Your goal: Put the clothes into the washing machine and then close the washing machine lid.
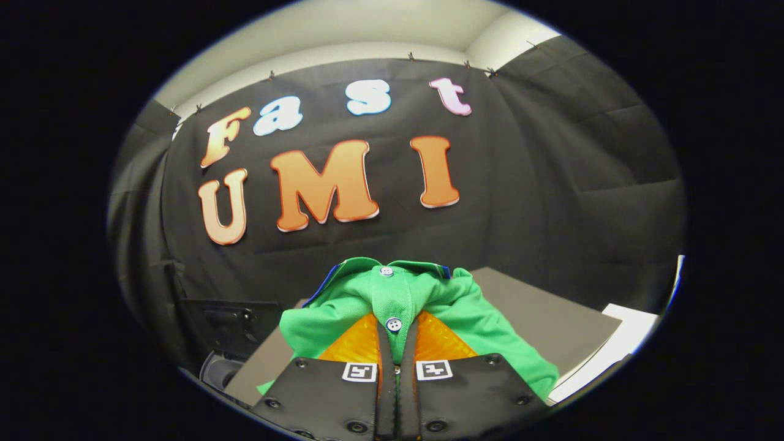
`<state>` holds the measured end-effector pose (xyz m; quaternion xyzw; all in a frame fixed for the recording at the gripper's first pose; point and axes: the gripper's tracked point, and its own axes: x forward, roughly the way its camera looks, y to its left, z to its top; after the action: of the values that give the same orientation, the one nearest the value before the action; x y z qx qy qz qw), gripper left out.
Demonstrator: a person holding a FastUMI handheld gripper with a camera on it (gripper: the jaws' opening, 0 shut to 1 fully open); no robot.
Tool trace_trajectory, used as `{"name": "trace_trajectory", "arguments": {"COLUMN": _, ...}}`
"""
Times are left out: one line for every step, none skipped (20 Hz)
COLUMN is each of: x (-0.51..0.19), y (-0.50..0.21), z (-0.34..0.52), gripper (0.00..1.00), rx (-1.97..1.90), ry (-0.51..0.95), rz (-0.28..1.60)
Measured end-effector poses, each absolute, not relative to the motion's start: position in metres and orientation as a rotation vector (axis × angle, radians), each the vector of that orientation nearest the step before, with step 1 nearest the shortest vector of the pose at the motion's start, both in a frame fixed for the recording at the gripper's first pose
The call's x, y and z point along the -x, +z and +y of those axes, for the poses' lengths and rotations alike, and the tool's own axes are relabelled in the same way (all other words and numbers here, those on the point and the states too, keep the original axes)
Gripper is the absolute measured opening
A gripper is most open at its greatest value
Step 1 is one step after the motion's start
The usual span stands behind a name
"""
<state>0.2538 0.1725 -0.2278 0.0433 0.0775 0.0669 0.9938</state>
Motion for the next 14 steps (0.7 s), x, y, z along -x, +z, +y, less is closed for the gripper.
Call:
{"name": "trace_trajectory", "arguments": {"x": -0.251, "y": -0.223, "z": 0.173, "gripper": 0.1, "rx": -0.063, "ry": 0.14, "rz": 0.131}}
{"name": "trace_trajectory", "arguments": {"x": -0.244, "y": -0.208, "z": 0.176, "gripper": 0.1, "rx": -0.046, "ry": 0.149, "rz": 0.103}}
{"name": "trace_trajectory", "arguments": {"x": -0.238, "y": -0.197, "z": 0.18, "gripper": 0.1, "rx": -0.033, "ry": 0.156, "rz": 0.079}}
{"name": "trace_trajectory", "arguments": {"x": -0.231, "y": -0.186, "z": 0.182, "gripper": 0.1, "rx": -0.023, "ry": 0.164, "rz": 0.061}}
{"name": "trace_trajectory", "arguments": {"x": -0.224, "y": -0.174, "z": 0.185, "gripper": 0.1, "rx": -0.019, "ry": 0.173, "rz": 0.042}}
{"name": "trace_trajectory", "arguments": {"x": -0.219, "y": -0.163, "z": 0.189, "gripper": 0.1, "rx": -0.026, "ry": 0.186, "rz": 0.023}}
{"name": "trace_trajectory", "arguments": {"x": -0.208, "y": -0.151, "z": 0.194, "gripper": 0.1, "rx": -0.034, "ry": 0.202, "rz": 0.007}}
{"name": "trace_trajectory", "arguments": {"x": -0.198, "y": -0.139, "z": 0.201, "gripper": 0.1, "rx": -0.035, "ry": 0.22, "rz": -0.013}}
{"name": "trace_trajectory", "arguments": {"x": -0.193, "y": -0.128, "z": 0.215, "gripper": 0.1, "rx": -0.031, "ry": 0.235, "rz": -0.025}}
{"name": "trace_trajectory", "arguments": {"x": -0.192, "y": -0.117, "z": 0.231, "gripper": 0.1, "rx": -0.026, "ry": 0.254, "rz": -0.038}}
{"name": "trace_trajectory", "arguments": {"x": -0.189, "y": -0.108, "z": 0.244, "gripper": 0.1, "rx": -0.029, "ry": 0.28, "rz": -0.048}}
{"name": "trace_trajectory", "arguments": {"x": -0.184, "y": -0.098, "z": 0.26, "gripper": 0.1, "rx": -0.039, "ry": 0.311, "rz": -0.057}}
{"name": "trace_trajectory", "arguments": {"x": -0.181, "y": -0.092, "z": 0.276, "gripper": 0.1, "rx": -0.051, "ry": 0.341, "rz": -0.061}}
{"name": "trace_trajectory", "arguments": {"x": -0.18, "y": -0.087, "z": 0.293, "gripper": 0.1, "rx": -0.057, "ry": 0.372, "rz": -0.063}}
